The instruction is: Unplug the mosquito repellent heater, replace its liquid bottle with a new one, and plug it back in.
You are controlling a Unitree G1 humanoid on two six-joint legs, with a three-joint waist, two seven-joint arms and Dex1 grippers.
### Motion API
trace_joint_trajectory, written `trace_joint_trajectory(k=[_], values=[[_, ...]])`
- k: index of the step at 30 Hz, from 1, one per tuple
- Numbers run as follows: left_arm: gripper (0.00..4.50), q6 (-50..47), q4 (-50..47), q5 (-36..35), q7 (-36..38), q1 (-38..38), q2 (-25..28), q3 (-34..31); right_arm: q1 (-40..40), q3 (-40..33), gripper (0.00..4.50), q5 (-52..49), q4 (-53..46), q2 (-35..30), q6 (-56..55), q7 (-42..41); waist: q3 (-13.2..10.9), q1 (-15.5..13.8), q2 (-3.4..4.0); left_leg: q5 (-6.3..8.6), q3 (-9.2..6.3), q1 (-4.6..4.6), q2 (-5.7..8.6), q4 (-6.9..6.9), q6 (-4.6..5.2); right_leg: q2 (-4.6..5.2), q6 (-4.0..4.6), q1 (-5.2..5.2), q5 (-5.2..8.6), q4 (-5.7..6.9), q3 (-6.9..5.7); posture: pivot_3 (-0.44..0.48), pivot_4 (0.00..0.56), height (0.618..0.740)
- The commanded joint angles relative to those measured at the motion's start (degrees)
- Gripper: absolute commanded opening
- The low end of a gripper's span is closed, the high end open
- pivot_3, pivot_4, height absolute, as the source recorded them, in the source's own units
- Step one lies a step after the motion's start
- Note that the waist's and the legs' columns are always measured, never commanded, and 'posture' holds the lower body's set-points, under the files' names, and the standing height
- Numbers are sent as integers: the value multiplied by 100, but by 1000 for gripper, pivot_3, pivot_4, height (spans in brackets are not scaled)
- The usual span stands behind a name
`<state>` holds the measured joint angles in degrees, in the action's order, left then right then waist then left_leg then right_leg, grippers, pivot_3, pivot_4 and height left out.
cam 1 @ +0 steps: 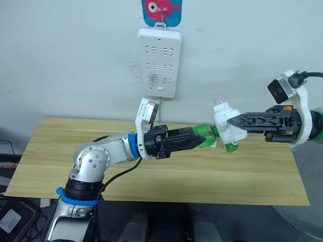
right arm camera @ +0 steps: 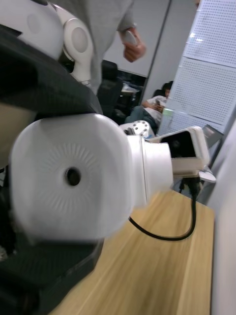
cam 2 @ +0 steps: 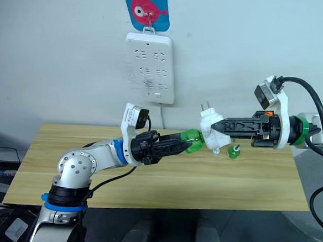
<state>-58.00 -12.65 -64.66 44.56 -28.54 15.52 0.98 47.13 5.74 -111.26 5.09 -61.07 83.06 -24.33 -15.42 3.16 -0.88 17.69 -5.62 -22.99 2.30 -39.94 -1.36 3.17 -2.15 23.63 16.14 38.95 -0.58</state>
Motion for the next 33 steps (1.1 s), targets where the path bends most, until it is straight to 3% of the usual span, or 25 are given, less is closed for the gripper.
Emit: trace_joint_trajectory(k=[1, 13, 15, 18, 24, 29, 33], values=[[2224, 53, -145, -2, 68, -19, 52, -22, -283, -160, 4446, -174, -257, -168, -73, -9, 0, -2, 0, 0, -1, 0, 0, 0, 0, 0, 0, 0, 0, 0, 0, -132, 246, 740], [2224, -51, -58, -254, -144, -168, 53, -307, -1563, -457, 4446, -174, -1349, -995, -233, -259, 0, -10, 0, 0, -4, 1, 0, 0, 1, 0, 0, 0, 0, 1, -4, -119, 255, 740], [2224, -105, -99, -299, -116, -144, 132, -337, -1843, -697, 4446, 331, -1256, -1097, -244, -398, -1, -14, -1, 1, -2, 1, 1, 0, 2, 0, 0, -1, 0, 0, -3, -117, 257, 740], [2224, -235, -179, -393, -54, -108, 265, -362, -2007, -828, 3869, 1301, -846, -923, -476, -553, 0, -11, -2, 7, 1, 9, 0, -1, 12, -1, 0, -9, 0, -1, -2, -122, 255, 740], [2224, -560, -286, -695, 84, -106, 642, -391, -1181, -811, 1762, 2682, 276, 81, -865, -748, 0, 31, 2, -2, 13, 15, -4, 1, -3, -5, 0, -5, 0, 3, 4, -121, 254, 740], [2224, -675, -294, -783, 124, -98, 808, -375, -712, -937, 14, 2849, 560, 819, -521, -861, -1, 17, 0, -4, -2, 8, -4, 4, -8, -4, 0, -2, 0, 2, 0, -117, 256, 740], [2224, -588, -216, -708, 56, -79, 788, -387, -793, -1110, 14, 2357, 92, 1187, -77, -648, -2, -24, 0, -4, -13, 3, 0, 5, -8, 0, 0, -2, 0, 1, -3, -118, 261, 740]])
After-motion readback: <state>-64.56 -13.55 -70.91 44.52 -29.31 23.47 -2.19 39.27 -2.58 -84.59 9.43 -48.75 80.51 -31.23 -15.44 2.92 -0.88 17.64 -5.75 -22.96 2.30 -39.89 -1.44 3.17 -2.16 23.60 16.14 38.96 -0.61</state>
